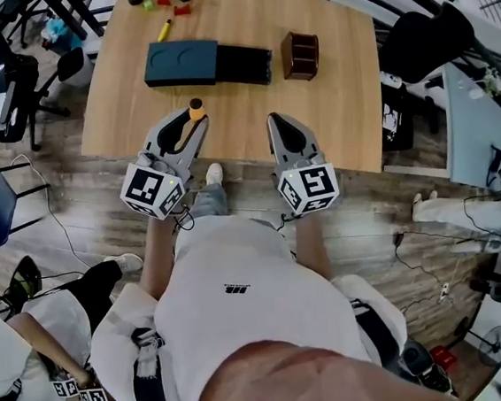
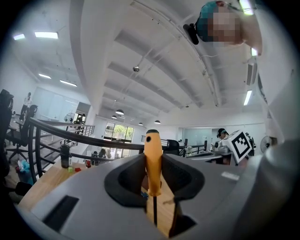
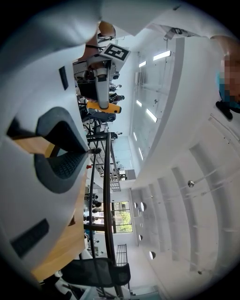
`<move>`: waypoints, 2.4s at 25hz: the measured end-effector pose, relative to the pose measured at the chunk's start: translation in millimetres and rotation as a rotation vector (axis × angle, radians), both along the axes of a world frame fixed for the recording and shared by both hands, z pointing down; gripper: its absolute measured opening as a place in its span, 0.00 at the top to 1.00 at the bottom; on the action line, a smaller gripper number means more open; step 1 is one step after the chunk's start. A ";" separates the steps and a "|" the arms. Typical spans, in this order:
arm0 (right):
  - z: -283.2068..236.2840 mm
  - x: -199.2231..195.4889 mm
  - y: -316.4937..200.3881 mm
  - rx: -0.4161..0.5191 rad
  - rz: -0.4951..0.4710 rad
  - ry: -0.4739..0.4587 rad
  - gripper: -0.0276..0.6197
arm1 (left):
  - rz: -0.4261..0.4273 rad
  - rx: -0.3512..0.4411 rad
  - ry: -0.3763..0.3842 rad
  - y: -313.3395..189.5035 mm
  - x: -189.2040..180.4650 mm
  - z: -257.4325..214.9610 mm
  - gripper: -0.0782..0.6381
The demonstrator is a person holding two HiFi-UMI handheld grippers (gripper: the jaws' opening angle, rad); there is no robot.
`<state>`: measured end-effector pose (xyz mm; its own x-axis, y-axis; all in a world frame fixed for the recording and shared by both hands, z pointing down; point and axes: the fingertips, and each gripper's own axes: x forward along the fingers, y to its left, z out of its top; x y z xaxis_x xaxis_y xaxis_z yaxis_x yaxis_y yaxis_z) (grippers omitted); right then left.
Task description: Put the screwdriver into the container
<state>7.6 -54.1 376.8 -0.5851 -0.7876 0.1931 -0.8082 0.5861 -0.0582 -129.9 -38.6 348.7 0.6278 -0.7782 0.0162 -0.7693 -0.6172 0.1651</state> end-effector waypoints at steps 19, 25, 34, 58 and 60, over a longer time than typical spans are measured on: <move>9.4 -38.7 -98.9 -0.014 0.069 0.040 0.96 | 0.130 -0.016 0.016 -116.6 -18.2 21.1 0.73; 17.6 -38.6 -123.6 -0.017 0.082 0.052 0.96 | 0.160 -0.016 -0.003 -146.3 -9.1 35.2 0.73; 38.0 -30.2 -144.8 -0.054 0.085 0.055 0.96 | 0.185 -0.030 -0.014 -177.7 6.8 56.0 0.73; 104.8 26.5 -215.7 -0.192 0.061 0.010 0.96 | 0.224 -0.129 -0.142 -263.2 78.1 135.1 0.73; 111.2 32.2 -218.6 -0.202 0.060 0.003 0.96 | 0.228 -0.137 -0.162 -267.5 85.1 143.5 0.73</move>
<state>39.8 -272.7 488.0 -0.5371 -0.7664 0.3523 -0.8418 0.5134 -0.1666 -44.9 -306.1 492.3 0.7665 -0.6014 0.2252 -0.6368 -0.7573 0.1451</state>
